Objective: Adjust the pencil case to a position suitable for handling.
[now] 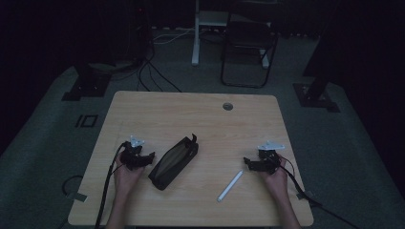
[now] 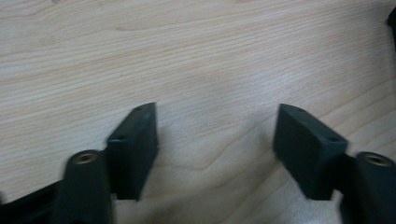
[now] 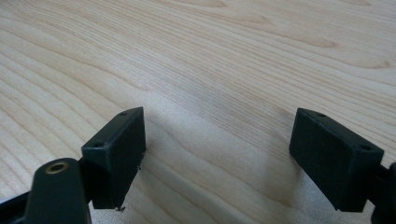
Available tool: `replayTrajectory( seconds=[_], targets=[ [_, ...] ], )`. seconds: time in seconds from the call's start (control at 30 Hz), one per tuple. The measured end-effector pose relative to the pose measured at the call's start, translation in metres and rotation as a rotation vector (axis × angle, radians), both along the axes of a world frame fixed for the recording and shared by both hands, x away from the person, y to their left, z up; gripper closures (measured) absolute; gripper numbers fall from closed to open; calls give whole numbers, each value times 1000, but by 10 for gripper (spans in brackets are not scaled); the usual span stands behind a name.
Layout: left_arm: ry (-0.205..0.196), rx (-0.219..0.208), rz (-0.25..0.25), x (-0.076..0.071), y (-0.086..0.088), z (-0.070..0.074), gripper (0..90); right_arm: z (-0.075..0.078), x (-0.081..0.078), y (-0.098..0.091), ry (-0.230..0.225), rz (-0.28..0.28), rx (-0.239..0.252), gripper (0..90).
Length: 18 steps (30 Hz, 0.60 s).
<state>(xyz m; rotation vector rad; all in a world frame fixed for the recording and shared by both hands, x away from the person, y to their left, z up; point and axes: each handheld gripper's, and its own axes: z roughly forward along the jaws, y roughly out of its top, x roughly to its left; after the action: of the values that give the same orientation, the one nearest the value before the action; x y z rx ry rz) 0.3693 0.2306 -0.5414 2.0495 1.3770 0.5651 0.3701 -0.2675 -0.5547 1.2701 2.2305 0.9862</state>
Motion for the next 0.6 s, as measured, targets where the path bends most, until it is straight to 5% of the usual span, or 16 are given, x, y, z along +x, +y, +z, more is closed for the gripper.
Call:
replayTrajectory(
  seconds=[0.17,0.6],
  targets=[
    [21,13,38,-1,1,6,401,0,0,0,0,0,0,186],
    [-67,-17,58,-14,4,26,407,0,0,0,0,0,0,186]
  ],
)
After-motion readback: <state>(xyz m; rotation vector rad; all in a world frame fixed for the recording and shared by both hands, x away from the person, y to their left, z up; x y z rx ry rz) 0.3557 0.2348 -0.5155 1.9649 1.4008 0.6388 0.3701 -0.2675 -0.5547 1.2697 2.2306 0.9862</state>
